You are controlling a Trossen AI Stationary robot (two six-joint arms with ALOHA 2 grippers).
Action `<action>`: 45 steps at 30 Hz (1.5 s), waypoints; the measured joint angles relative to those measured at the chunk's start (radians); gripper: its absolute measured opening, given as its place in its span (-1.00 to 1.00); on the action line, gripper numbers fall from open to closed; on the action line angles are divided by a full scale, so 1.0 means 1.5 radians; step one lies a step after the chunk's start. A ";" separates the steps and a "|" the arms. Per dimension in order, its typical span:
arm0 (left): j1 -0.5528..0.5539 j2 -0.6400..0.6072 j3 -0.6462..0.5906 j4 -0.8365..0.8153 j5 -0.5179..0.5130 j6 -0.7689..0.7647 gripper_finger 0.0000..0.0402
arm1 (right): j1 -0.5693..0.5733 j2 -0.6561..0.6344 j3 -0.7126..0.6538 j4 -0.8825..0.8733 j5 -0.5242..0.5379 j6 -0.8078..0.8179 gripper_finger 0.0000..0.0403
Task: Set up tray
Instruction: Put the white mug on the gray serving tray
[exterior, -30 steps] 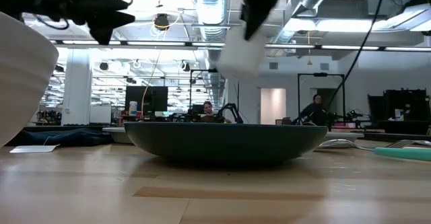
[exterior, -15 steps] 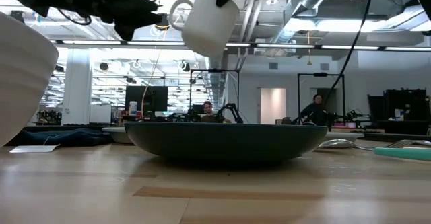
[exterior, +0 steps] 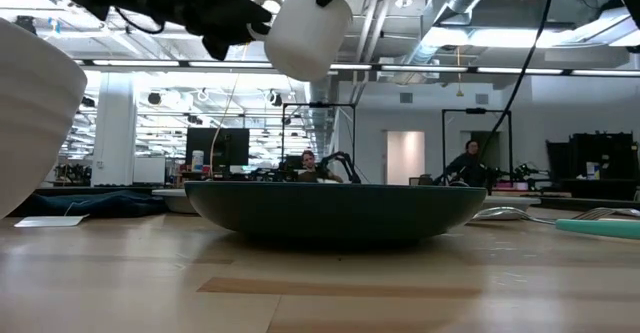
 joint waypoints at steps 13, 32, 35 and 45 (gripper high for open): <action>0.000 0.008 0.050 -0.007 0.011 0.010 -0.39 | 0.000 0.000 -0.001 -0.041 -0.001 0.010 -0.99; 0.000 0.003 0.050 -0.044 -0.007 0.005 -0.82 | 0.000 -0.001 -0.001 -0.041 -0.002 0.010 -0.99; -0.001 0.003 0.050 -0.044 -0.016 0.006 -0.82 | 0.000 -0.001 -0.001 -0.041 -0.001 0.010 -0.96; 0.000 0.004 0.049 -0.050 -0.019 0.007 -0.82 | -0.001 -0.001 -0.001 -0.029 0.003 0.022 -0.74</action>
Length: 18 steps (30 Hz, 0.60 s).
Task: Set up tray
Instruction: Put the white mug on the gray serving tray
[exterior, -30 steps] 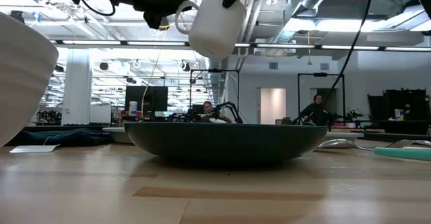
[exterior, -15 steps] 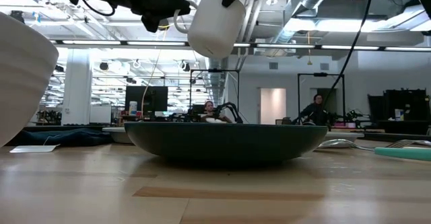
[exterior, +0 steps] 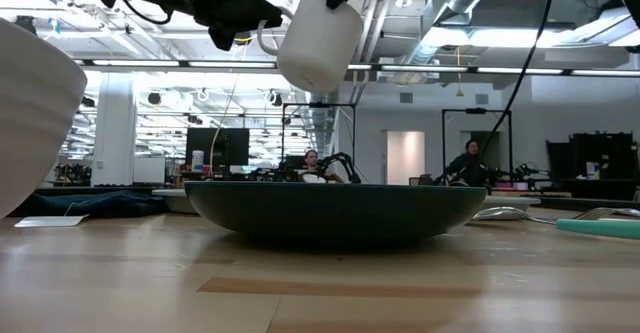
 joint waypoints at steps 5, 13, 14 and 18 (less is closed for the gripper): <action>0.000 0.000 0.000 -0.006 -0.012 0.001 -0.82 | -0.001 0.000 0.000 -0.012 0.037 0.004 -0.64; -0.001 0.000 0.000 -0.038 -0.031 0.002 -0.81 | -0.041 -0.009 0.000 -0.104 0.067 0.071 -0.61; -0.001 0.000 0.000 -0.039 -0.030 0.003 -0.81 | -0.046 -0.013 0.000 -0.122 0.067 0.082 -0.61; 0.001 -0.001 -0.008 -0.039 -0.034 0.015 -0.82 | -0.055 -0.033 -0.004 -0.160 0.066 0.120 -0.62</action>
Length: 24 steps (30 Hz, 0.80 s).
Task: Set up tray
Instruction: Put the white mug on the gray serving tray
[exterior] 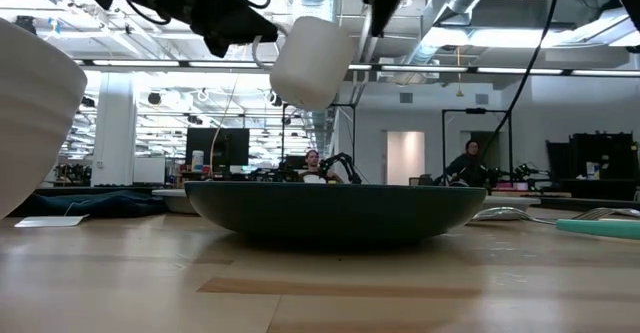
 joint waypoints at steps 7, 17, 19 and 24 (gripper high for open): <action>0.035 -0.013 -0.025 -0.010 -0.009 0.030 -0.81 | 0.012 -0.108 -0.033 0.016 0.020 0.052 -0.62; 0.138 -0.064 -0.027 -0.022 0.064 0.092 -0.82 | 0.108 -0.343 -0.257 0.118 0.201 0.219 -0.62; 0.167 -0.071 -0.027 -0.025 0.084 0.108 -0.81 | 0.134 -0.391 -0.328 0.149 0.237 0.260 -0.62; 0.250 -0.076 -0.027 -0.041 0.168 0.155 -0.81 | 0.199 -0.496 -0.520 0.266 0.322 0.361 -0.62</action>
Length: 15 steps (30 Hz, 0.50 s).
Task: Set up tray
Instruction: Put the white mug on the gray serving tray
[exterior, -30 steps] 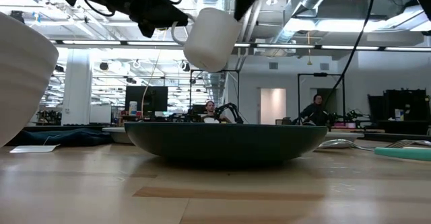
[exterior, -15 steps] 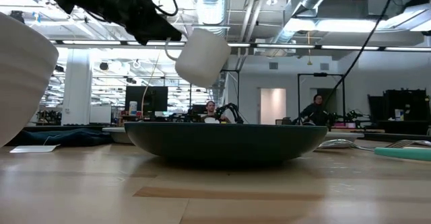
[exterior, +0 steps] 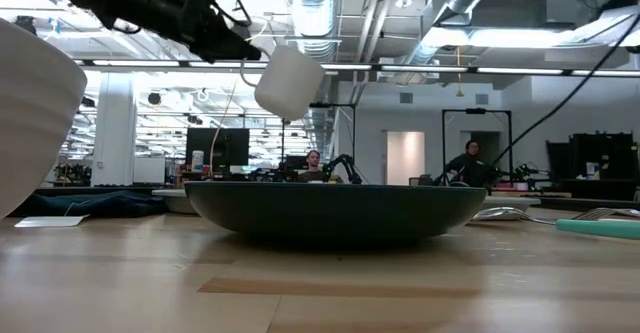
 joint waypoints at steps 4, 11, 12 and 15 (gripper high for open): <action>0.079 0.000 -0.030 0.032 0.084 0.004 -0.81 | 0.041 -0.058 -0.138 0.132 0.055 0.050 -0.62; 0.230 0.001 -0.096 0.132 0.269 -0.010 -0.81 | 0.100 -0.087 -0.307 0.351 0.161 0.063 -0.62; 0.248 0.001 -0.101 0.138 0.292 -0.010 -0.81 | 0.108 -0.086 -0.325 0.376 0.179 0.063 -0.62; 0.296 0.001 -0.112 0.148 0.342 -0.001 -0.81 | 0.136 -0.079 -0.372 0.455 0.235 0.063 -0.62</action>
